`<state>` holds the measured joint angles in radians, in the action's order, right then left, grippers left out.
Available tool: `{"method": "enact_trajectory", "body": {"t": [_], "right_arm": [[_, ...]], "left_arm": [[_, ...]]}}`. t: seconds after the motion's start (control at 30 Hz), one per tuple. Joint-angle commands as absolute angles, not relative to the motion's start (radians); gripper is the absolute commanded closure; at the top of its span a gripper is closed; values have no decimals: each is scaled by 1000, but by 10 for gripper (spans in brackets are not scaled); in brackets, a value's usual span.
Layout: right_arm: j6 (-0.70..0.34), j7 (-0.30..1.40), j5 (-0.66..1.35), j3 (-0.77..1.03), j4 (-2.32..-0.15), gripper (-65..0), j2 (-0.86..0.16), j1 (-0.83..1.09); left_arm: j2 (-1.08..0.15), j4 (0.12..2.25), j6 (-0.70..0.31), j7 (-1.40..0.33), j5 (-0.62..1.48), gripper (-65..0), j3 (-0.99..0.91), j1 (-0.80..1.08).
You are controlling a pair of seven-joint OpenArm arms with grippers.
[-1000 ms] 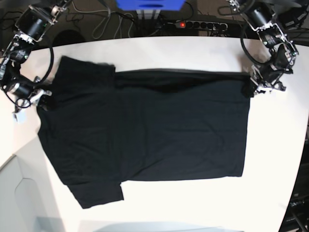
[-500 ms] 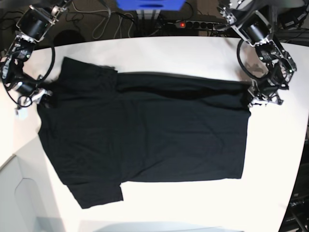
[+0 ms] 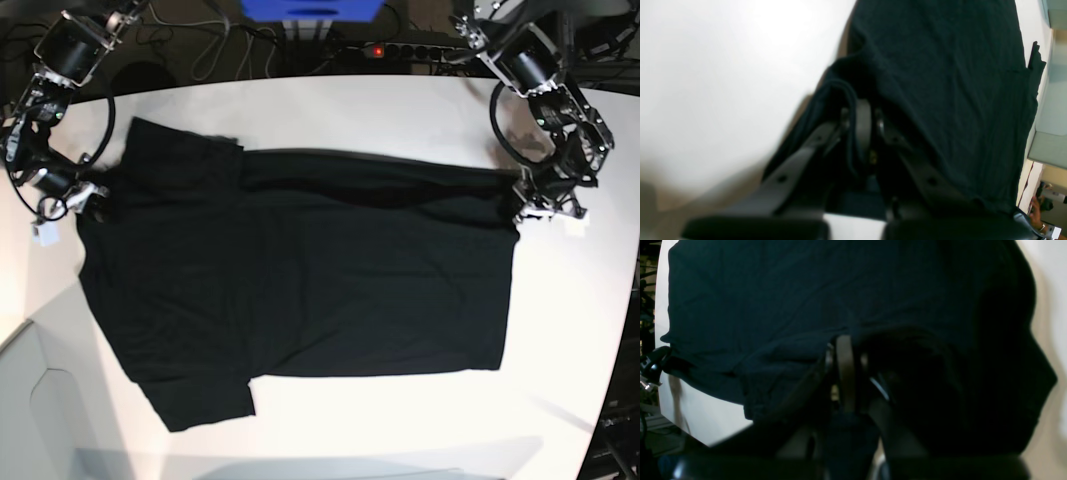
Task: Fold the T-shirt properly
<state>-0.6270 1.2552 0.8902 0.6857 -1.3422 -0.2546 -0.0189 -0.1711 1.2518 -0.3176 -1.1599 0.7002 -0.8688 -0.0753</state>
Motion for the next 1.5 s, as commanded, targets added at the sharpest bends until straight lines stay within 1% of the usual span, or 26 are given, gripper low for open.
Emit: {"method": "enact_trajectory", "body": {"t": [0.0, 0.13, 0.17, 0.2, 0.3, 0.37, 0.43, 0.53, 0.7, 0.87, 1.13, 1.33, 1.47], "right_arm": [[-608, 1241, 915, 688, -1357, 0, -272, -30], [-608, 1247, 915, 688, -1357, 0, -272, -30], [-608, 1248, 915, 688, -1357, -4, -272, -30], [-608, 1248, 915, 688, -1357, -28, -272, -30], [-608, 1248, 917, 688, -1357, -109, -271, -30], [-608, 1248, 917, 688, -1357, -139, -269, -30], [-608, 1248, 918, 690, -1357, -144, -268, -30], [-608, 1250, 921, 690, -1357, -146, -268, -30], [-608, 1250, 921, 691, -1357, -145, -268, -30], [-608, 1250, 923, 693, -1359, -144, -268, -30], [-608, 1279, 923, 693, -1360, -144, -266, -35], [-608, 1279, 924, 694, -1366, -147, -255, -38], [-608, 1279, 924, 694, -1428, -148, -254, -38]], "left_arm": [[-186, 1268, -320, -1153, 722, 0, -871, -87], [-186, 1268, -320, -1153, 722, -8, -871, -87], [-186, 1268, -320, -1153, 722, -30, -872, -87], [-186, 1268, -320, -1153, 722, -65, -872, -87], [-186, 1268, -320, -1153, 722, -231, -872, -87], [-186, 1268, -320, -1153, 723, -364, -872, -85], [-186, 1267, -320, -1153, 728, -498, -872, -85], [-186, 1267, -321, -1155, 730, -650, -874, -85], [-186, 1268, -331, -1159, 737, -650, -894, -73], [-186, 1268, -331, -1164, 848, -650, -974, -41], [-197, 1273, -331, -1155, 1004, -650, -980, 50], [-188, 1280, -332, -1162, 1089, -650, -1041, 56], [-193, 1282, -332, -1162, 1141, -650, -1044, 56]]}}
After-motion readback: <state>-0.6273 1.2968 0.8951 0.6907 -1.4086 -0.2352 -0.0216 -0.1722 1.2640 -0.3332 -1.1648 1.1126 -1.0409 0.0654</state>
